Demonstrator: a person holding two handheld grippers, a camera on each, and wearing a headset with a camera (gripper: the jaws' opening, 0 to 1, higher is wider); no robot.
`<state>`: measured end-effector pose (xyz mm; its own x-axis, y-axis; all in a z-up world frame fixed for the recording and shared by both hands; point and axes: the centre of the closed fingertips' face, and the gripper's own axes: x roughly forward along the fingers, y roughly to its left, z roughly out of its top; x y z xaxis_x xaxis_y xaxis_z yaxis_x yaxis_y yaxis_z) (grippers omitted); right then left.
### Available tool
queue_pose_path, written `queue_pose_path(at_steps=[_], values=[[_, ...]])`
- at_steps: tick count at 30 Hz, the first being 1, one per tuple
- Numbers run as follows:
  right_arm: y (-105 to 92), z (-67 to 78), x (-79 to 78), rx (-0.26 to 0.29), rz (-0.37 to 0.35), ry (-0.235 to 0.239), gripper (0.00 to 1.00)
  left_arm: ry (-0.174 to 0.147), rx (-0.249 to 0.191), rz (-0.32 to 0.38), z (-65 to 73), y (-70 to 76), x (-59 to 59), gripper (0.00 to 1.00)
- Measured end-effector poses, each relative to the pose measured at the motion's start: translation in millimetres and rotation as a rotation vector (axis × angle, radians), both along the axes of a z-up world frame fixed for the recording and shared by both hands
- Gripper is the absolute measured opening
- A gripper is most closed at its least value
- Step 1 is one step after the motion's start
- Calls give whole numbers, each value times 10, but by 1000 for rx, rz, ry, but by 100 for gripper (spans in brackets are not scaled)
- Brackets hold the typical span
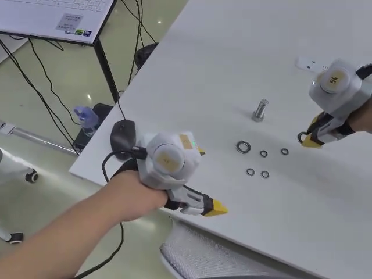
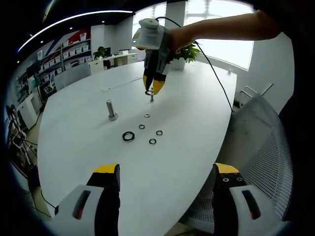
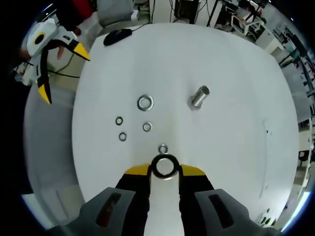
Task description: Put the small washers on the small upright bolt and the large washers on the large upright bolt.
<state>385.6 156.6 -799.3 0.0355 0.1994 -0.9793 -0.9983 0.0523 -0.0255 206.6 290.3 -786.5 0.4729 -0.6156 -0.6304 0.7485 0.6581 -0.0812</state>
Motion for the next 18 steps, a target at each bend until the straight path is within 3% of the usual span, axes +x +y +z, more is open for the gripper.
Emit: queue_pose_path(at_steps=[9, 18], values=[[150, 94, 255, 13, 3, -10, 21, 1, 3, -6, -11, 17, 30, 76], [316, 188, 380, 15, 25, -19, 21, -3, -1, -8, 4, 18, 75, 76]])
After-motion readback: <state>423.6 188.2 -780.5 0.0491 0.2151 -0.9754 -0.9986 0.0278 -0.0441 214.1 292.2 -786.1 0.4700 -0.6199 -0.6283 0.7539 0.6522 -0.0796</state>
